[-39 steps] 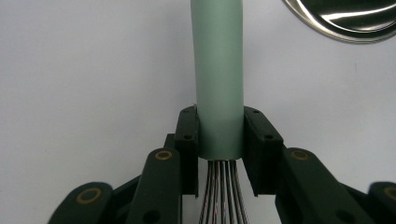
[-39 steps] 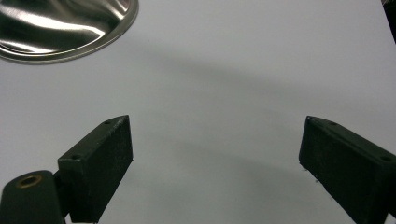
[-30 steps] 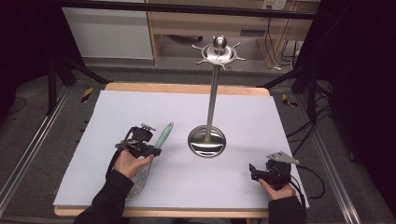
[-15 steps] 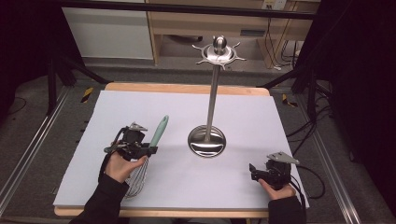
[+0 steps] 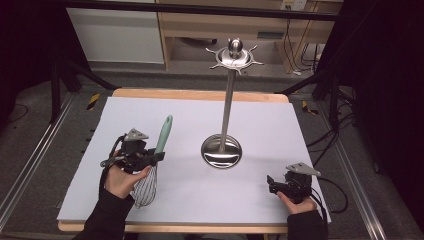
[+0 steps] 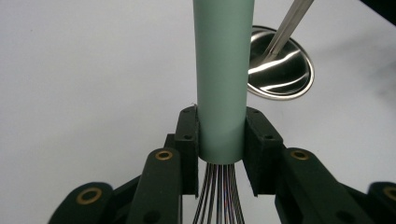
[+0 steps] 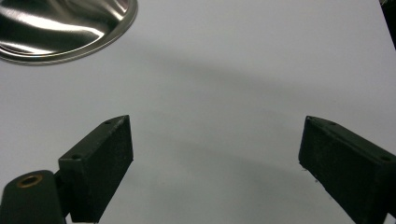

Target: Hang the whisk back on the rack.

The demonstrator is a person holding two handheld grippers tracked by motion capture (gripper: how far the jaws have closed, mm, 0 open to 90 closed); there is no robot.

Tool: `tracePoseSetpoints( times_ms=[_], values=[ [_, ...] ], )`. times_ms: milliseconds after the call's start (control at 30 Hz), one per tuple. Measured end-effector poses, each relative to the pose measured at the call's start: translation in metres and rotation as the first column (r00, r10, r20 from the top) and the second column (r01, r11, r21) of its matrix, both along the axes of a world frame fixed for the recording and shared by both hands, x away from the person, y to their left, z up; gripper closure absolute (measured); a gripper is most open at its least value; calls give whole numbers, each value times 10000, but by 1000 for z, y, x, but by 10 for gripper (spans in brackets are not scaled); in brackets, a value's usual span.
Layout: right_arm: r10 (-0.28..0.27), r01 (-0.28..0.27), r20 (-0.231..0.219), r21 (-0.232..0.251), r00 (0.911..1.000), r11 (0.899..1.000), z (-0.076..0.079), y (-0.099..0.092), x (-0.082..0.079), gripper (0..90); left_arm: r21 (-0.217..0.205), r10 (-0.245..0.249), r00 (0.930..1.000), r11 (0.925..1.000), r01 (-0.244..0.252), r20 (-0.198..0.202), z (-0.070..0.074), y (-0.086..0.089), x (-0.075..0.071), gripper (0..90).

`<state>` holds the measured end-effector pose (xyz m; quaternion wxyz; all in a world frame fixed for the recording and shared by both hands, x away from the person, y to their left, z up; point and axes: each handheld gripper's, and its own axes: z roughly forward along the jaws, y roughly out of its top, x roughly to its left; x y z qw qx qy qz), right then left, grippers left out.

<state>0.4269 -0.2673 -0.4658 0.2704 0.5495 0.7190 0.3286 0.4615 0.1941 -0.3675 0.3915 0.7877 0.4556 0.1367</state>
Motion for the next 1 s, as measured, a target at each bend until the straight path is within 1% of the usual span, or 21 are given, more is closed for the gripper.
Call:
tracePoseSetpoints(
  times_ms=[67, 133, 233, 333, 433, 533, 700, 733, 767, 1000],
  values=[
    [-9, 9, 2, 4, 10000, 10000, 0, 0, 0, 104, -27, -6, 10000, 10000, 6, 38, 1, 0, 0, 690],
    [-3, 3, 50, 14, 10000, 10000, 0, 0, 0, 104, -154, 22, 9997, 9999, -18, 250, 6, 2, -3, 690],
    [-7, 7, 53, 15, 10000, 10000, 0, 0, 0, 104, -311, 23, 9991, 9995, -10, 419, 11, 4, -4, 690],
    [-25, 25, 22, 15, 10000, 10000, 0, 0, 0, 104, -489, 48, 9973, 9988, -12, 726, 16, 4, -6, 690],
    [-13, 13, 18, -14, 10000, 10000, 0, 0, 0, 104, -690, 60, 9945, 9976, 13, 1050, 21, 4, -8, 690],
    [-15, 15, 33, 3, 10000, 10000, 0, 0, 0, 104, -885, 100, 9901, 9961, 24, 1403, 27, 4, -10, 690],
    [-8, 8, 41, 11, 10000, 10000, 0, -1, 0, 104, -1120, 118, 9829, 9937, 90, 1838, 36, 3, -13, 690],
    [3, -3, 50, 15, 10000, 10000, 0, -1, 0, 104, -1158, 99, 9829, 9932, 116, 1838, 38, 3, -13, 690],
    [-17, 17, 43, 13, 10000, 10000, 0, -1, 0, 104, -1220, 104, 9811, 9924, 135, 1932, 39, 2, -13, 690],
    [-22, 22, 39, 24, 10000, 10000, -1, -1, 0, 104, -1439, 64, 9751, 9892, 262, 2218, 47, -1, -14, 690]
  ],
)
